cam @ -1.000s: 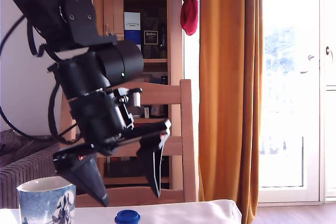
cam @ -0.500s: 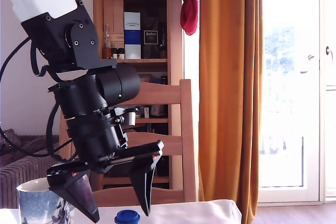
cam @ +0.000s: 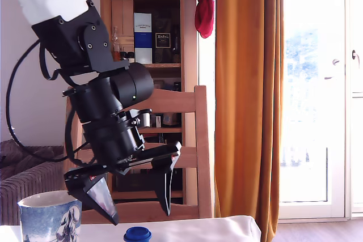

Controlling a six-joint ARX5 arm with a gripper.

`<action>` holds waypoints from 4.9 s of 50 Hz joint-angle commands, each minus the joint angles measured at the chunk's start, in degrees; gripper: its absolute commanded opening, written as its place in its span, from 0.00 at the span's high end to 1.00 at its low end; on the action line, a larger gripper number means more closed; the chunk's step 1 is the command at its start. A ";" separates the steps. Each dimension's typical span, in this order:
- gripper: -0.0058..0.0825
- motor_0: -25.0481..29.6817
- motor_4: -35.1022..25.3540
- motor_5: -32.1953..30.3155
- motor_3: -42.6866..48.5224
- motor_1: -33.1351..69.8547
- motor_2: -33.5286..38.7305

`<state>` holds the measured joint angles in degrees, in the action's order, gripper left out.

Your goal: Pick the blue coffee capsule and place it inside the blue coffee cup

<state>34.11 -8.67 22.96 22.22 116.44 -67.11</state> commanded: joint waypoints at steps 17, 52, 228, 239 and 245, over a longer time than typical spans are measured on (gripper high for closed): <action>0.12 0.42 -0.55 -0.87 2.12 4.44 -0.24; 0.53 1.77 -1.66 -0.52 2.14 4.76 -0.44; 0.80 -4.35 9.64 -11.76 24.11 -5.90 -9.05; 0.80 -8.04 10.73 -13.14 24.94 -5.90 -9.05; 0.80 -9.90 10.71 -13.99 25.68 -5.90 -9.05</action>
<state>25.02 1.85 9.78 47.59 109.58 -76.44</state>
